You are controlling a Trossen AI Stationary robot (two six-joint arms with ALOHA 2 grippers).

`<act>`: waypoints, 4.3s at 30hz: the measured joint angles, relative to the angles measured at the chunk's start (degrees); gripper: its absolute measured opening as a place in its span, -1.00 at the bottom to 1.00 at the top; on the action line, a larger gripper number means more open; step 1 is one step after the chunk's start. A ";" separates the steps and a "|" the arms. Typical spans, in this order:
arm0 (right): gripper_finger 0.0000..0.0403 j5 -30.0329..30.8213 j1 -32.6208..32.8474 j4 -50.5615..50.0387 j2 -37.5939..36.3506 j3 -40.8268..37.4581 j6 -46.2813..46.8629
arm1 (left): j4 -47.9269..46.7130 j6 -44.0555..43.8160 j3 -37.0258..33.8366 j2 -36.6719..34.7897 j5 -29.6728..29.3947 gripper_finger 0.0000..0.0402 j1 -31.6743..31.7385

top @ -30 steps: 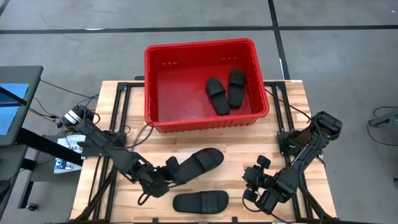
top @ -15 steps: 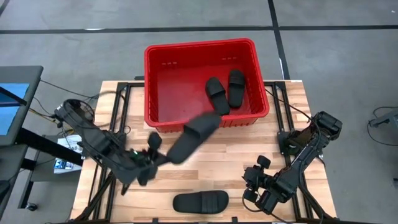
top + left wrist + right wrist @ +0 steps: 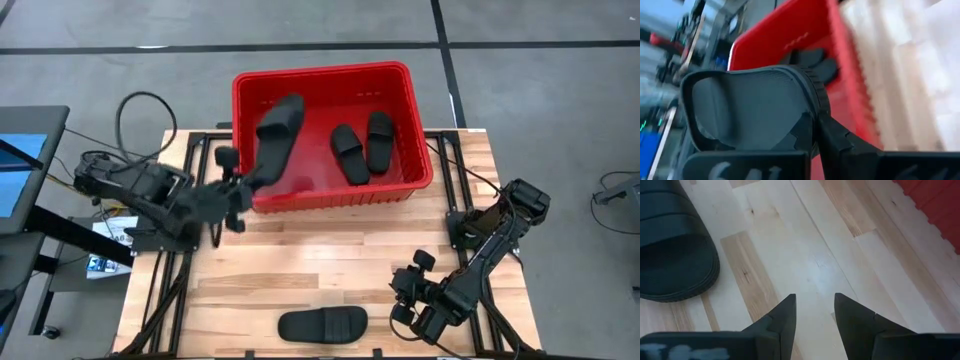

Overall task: Pick and place slides into bin
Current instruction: Put the black slide into the container

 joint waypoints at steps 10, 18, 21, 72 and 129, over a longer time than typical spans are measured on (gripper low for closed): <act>-0.38 -0.02 0.00 -0.04 0.00 0.00 -0.11 | 1.80 2.43 -3.89 0.07 14.08 -1.00 18.74; -0.38 -0.02 -0.01 -0.04 0.00 0.00 -1.06 | 7.41 4.36 -13.12 0.04 19.02 -1.00 28.49; -0.38 -0.01 -0.01 -0.08 0.00 0.00 -1.47 | 10.52 5.25 -16.88 0.04 23.06 -1.00 31.52; -0.38 0.02 -0.33 -0.26 0.02 -0.02 -1.07 | 22.19 15.76 -28.55 7.81 41.94 -1.00 48.42; -0.38 0.02 -0.31 -0.33 0.02 -0.02 -1.47 | 8.44 18.33 -12.81 11.17 38.47 -0.31 47.39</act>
